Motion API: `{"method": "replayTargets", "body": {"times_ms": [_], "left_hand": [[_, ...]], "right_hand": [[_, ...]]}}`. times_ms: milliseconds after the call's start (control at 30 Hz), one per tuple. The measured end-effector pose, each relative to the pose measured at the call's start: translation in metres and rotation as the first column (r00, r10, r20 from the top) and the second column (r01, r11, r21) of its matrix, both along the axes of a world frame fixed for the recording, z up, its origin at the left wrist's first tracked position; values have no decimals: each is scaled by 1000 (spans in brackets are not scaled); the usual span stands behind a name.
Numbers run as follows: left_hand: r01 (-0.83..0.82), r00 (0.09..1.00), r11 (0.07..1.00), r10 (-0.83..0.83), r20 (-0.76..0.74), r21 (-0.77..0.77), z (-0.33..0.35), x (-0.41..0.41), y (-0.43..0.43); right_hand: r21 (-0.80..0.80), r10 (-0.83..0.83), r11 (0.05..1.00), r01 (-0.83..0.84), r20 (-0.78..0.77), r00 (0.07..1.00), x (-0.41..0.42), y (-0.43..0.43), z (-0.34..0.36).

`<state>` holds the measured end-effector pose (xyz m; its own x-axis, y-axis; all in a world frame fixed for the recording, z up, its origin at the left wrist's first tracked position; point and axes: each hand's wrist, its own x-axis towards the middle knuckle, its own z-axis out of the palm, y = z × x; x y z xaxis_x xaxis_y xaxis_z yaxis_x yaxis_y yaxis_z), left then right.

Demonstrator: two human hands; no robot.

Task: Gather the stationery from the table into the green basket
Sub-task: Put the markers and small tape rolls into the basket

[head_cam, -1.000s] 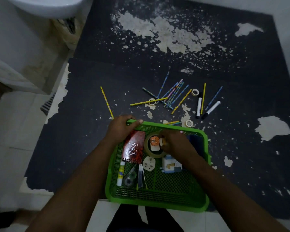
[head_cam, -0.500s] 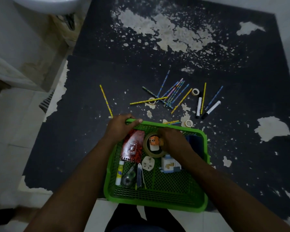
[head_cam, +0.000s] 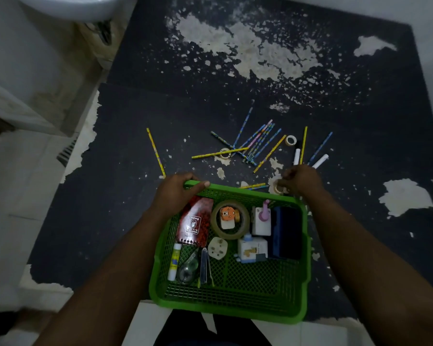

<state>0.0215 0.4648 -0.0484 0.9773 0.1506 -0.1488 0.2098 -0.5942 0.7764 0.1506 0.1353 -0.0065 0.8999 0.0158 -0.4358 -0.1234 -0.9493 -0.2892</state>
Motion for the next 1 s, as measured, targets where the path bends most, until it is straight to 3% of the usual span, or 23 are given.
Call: {"method": "replayTargets", "body": {"times_ms": [67,233,300,400,500,600,700,833,1000], "left_hand": [[-1,1000,1000,1,-5,-4,2,0,0],[-1,1000,1000,1,-14,0,5,-1,-1],[-1,1000,1000,1,-12,0,5,-1,-1],[0,1000,1000,0,-6,-20,2,0,0],[-4,1000,999,4,-15,-35,2,-1,0],[-8,1000,999,7,-10,-39,3,-1,-1],[1,1000,999,-1,-16,-38,4,-1,0],[15,1000,1000,-16,-10,-25,6,-1,-1],[7,1000,1000,-7,6,-19,6,-1,-1]], "right_hand": [[-102,39,994,-47,-81,996,1,0,-9],[-98,7,995,-9,-25,1000,-1,5,-15],[66,-73,996,68,84,994,-5,13,-3],[428,-208,897,105,199,958,-28,34,30],[594,-86,802,-67,225,971,-73,51,57],[394,202,866,-309,290,935,-118,56,54],[118,409,889,-443,231,883,-139,60,37],[-105,476,878,-467,94,874,-145,73,26],[-176,520,846,-504,57,853,-139,78,21]]}}
